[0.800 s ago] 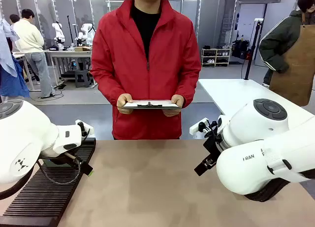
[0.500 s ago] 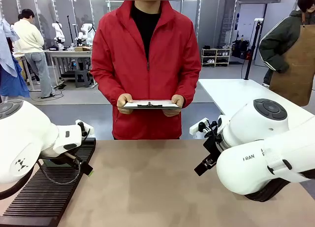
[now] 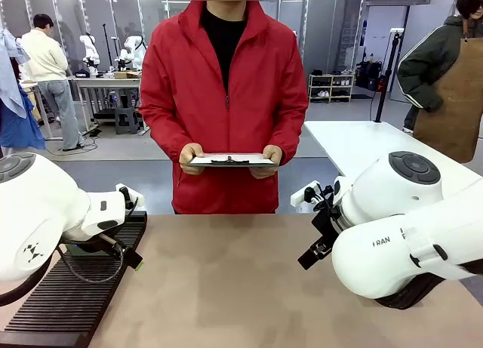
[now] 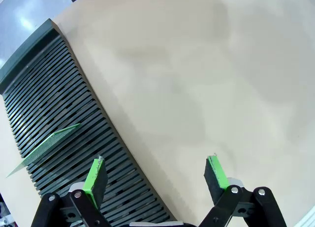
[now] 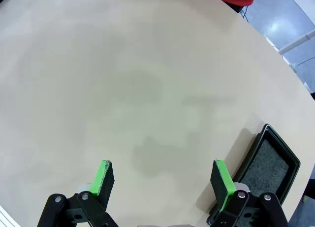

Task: Inspect the PCB.
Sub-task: Pick up the Blank PCB and present it to the human.

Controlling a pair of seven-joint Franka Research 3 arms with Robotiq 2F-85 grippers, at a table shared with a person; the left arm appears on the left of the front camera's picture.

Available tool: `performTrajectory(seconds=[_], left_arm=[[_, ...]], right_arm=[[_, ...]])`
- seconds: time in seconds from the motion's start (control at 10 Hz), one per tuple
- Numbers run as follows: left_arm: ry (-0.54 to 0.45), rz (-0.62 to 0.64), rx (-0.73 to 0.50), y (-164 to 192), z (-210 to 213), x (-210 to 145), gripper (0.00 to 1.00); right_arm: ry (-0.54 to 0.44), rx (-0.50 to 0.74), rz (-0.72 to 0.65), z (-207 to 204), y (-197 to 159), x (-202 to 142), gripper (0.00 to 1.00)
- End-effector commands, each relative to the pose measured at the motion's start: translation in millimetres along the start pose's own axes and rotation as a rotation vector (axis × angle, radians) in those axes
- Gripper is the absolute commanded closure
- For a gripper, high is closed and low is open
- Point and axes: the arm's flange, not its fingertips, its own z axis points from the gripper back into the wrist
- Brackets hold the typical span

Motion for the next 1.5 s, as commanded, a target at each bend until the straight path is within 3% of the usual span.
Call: performTrajectory(seconds=[0.0, 0.3, 0.7, 0.9, 1.2, 1.4], left_arm=[[0.000, 0.000, 0.000, 0.2, 0.0, 0.0, 0.00], [0.013, -0.007, -0.006, 4.7, 8.0, 9.4, 0.00], [0.016, 0.026, -0.164, 20.4, 42.2, 30.5, 0.00], [-0.025, 0.107, -0.334, 42.5, 65.3, 25.1, 0.00], [-0.032, 0.265, -0.728, 86.0, 97.6, -13.2, 0.00], [-0.139, 0.370, -0.883, 123.1, 112.0, -49.0, 0.00]], right_arm=[[0.000, 0.000, -0.001, 0.0, 0.1, 0.0, 0.00], [0.000, 0.000, 0.000, 0.0, 0.0, 0.0, 0.00], [-0.058, 0.090, -0.048, 36.7, -16.9, 18.2, 0.00], [-0.097, 0.298, -0.132, 63.6, -38.3, 12.8, 0.00], [-0.130, 0.641, -0.328, 91.5, -84.2, -21.6, 0.00], [-0.073, 0.785, -0.488, 99.5, -120.2, -53.8, 0.00]])
